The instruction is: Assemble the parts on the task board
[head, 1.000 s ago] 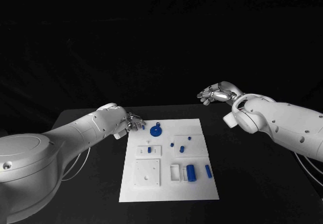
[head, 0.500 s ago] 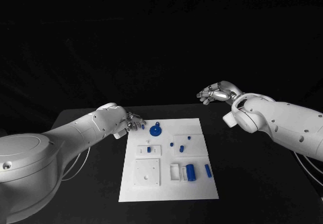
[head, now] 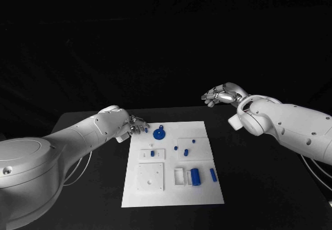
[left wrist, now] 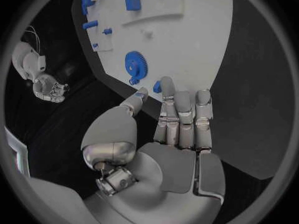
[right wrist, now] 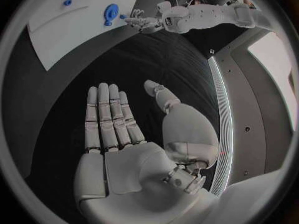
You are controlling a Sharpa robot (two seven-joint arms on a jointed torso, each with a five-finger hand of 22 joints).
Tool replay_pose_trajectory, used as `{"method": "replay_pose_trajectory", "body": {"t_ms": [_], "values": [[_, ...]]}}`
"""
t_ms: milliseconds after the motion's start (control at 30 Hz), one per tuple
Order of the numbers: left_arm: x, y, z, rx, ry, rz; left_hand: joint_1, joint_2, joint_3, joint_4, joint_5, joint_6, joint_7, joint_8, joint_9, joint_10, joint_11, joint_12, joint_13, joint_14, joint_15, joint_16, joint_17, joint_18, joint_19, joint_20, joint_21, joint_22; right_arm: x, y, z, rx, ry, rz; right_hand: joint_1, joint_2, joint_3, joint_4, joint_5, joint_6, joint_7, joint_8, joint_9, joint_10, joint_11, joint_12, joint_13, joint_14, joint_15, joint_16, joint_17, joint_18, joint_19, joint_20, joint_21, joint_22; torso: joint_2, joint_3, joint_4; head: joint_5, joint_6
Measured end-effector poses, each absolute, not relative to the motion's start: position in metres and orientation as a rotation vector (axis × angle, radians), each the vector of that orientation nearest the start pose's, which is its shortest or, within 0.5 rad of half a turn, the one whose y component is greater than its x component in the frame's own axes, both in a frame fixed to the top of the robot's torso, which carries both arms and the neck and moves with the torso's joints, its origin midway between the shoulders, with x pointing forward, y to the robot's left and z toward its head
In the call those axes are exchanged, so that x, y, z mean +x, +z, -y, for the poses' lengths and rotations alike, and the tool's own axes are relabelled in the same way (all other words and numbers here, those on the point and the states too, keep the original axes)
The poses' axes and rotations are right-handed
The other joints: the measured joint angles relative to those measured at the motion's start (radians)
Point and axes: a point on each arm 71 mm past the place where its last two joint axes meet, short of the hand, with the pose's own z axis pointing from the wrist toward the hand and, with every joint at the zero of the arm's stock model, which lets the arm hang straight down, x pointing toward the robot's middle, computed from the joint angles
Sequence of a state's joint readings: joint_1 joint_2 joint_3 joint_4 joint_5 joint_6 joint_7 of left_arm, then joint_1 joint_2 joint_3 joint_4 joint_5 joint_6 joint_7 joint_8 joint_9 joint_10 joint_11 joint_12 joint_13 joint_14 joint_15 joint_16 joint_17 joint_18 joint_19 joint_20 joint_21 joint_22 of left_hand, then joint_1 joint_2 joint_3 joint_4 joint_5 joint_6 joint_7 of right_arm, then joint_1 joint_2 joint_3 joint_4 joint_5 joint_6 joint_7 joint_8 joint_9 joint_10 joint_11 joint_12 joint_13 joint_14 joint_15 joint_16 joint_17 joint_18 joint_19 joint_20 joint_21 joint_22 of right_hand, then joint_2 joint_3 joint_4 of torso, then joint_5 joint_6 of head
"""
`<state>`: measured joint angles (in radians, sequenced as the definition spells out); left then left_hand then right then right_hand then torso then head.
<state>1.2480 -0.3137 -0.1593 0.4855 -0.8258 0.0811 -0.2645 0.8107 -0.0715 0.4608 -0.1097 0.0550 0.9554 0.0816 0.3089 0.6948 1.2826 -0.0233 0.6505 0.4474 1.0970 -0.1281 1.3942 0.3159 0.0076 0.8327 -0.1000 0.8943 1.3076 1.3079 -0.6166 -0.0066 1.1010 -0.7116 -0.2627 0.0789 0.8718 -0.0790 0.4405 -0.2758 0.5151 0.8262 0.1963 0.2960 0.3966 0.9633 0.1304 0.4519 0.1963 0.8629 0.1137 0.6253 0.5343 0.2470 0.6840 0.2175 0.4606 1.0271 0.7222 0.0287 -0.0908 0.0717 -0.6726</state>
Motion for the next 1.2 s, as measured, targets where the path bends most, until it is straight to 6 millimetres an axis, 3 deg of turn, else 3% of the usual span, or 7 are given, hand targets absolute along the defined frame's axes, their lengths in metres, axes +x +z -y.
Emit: {"method": "replay_pose_trajectory", "body": {"t_ms": [433,933,1133,1200], "values": [[0.6107,-0.2512,-0.2531,-0.619,-0.301,-2.114,0.058,0.056,0.017,-0.033,0.0,0.0,0.0,0.004,0.0,0.0,0.0,0.004,0.0,0.0,0.0,0.002,-0.001,0.0,0.0,0.0,0.0,0.0,0.5792,-0.1409,0.2124,0.513,0.982,-1.604,0.0,0.0,0.0,0.0,0.0,0.0,0.0,0.0,0.0,0.0,0.0,0.004,-0.001,0.0,0.0,0.0,0.0,0.0,0.0,0.0,0.0,0.0,0.0,0.0005,-0.0001,-0.002,-0.003],[0.6101,-0.2532,-0.252,-0.618,-0.301,-2.12,0.06,0.066,0.018,-0.046,0.0,0.004,0.003,0.004,-0.002,0.0,0.0,0.004,0.0,0.0,0.0,0.004,-0.001,0.0,0.0,0.0,0.0,0.0,0.5793,-0.1408,0.2118,0.512,0.983,-1.604,0.0,0.0,0.0,0.0,0.0,0.0,0.0,0.0,-0.001,0.0,0.0,0.004,-0.002,0.0,0.0,0.0,-0.001,0.0,0.0,0.0,0.0,0.001,0.0,0.0011,0.0003,-0.004,-0.005],[0.6101,-0.2533,-0.2523,-0.619,-0.301,-2.12,0.072,0.086,0.022,-0.055,0.0,0.005,0.003,0.004,-0.008,0.0,0.0,0.004,0.0,0.0,0.0,0.004,-0.002,0.0,0.0,0.0,0.0,0.0,0.5793,-0.1407,0.2117,0.512,0.983,-1.604,0.0,0.0,0.0,0.0,0.0,0.0,0.0,0.0,-0.001,0.0,0.0,0.004,-0.003,0.0,0.0,0.0,-0.001,0.0,0.0,0.0,0.0,0.001,0.0,0.0011,0.0007,-0.004,-0.006],[0.6102,-0.2533,-0.2524,-0.619,-0.302,-2.12,0.076,0.09,0.027,-0.065,0.018,0.005,0.003,0.004,-0.009,0.0,0.0,0.004,0.0,0.002,0.002,0.004,-0.002,0.0,0.0,0.0,0.0,0.0,0.5793,-0.1407,0.2117,0.512,0.983,-1.604,0.0,0.0,0.0,0.0,0.0,0.0,0.0,0.0,-0.001,0.0,0.0,0.004,-0.003,0.0,0.0,0.0,-0.001,0.0,0.0,0.0,0.0,0.001,0.0,0.0011,0.0009,-0.004,-0.007]]}}
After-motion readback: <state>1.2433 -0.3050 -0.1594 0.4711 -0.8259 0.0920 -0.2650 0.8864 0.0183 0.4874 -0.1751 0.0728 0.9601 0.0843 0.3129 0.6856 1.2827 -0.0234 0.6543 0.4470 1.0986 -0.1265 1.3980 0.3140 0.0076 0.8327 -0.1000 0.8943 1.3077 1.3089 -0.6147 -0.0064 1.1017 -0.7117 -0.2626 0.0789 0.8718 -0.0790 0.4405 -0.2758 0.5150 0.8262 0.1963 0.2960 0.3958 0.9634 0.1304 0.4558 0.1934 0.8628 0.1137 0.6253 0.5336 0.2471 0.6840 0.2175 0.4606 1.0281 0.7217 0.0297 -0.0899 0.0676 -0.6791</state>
